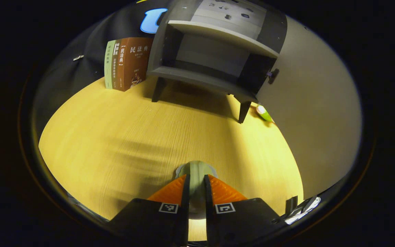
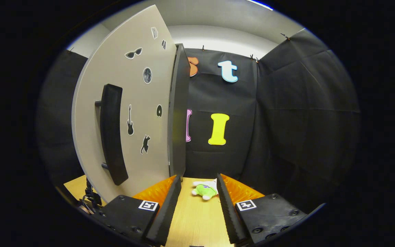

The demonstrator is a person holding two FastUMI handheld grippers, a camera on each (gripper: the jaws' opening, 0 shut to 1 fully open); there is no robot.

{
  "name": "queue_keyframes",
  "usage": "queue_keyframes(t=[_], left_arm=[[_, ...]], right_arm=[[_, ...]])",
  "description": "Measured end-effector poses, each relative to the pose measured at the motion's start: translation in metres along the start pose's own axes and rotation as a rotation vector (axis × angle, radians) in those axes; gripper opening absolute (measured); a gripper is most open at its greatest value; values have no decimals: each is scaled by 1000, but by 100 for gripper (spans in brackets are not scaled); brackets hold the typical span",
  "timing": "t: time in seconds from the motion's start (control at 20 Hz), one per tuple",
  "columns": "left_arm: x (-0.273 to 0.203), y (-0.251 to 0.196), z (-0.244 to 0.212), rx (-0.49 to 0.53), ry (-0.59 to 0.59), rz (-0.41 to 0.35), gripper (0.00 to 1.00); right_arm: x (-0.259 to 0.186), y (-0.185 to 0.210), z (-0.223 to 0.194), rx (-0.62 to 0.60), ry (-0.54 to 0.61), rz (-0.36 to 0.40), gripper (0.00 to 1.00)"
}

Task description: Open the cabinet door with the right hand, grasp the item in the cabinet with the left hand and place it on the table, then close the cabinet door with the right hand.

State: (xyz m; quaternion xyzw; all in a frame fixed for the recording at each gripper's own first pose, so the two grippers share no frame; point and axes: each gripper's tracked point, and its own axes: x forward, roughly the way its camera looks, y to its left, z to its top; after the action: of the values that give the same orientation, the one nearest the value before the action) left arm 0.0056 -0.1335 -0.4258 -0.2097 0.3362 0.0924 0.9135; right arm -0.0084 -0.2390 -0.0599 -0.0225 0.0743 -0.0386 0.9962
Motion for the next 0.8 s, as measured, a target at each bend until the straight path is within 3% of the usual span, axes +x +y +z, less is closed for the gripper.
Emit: queue_keyframes(t=[0.3, 0.4, 0.5, 0.55, 0.6, 0.65, 0.8], left_arm=[[4, 3, -8, 17, 20, 6, 28], [3, 5, -6, 25, 16, 1, 34], [0, 1, -2, 40, 23, -19, 58], [-3, 1, 2, 50, 20, -17, 62], [-6, 4, 9, 61, 9, -9, 73], [-11, 7, 20, 79, -10, 2, 79], [-35, 8, 69, 177, -107, 13, 83]], right_arm=[[-4, 0, 3, 7, -6, -3, 67], [-8, 5, 7, 25, -14, 18, 67], [-12, 7, 10, 36, -19, 31, 67], [-15, 7, 11, 32, -21, 35, 67], [-19, 8, 12, 25, -23, 40, 67], [-22, 12, 14, 20, -26, 51, 67], [-32, 28, 26, 31, -50, 111, 67]])
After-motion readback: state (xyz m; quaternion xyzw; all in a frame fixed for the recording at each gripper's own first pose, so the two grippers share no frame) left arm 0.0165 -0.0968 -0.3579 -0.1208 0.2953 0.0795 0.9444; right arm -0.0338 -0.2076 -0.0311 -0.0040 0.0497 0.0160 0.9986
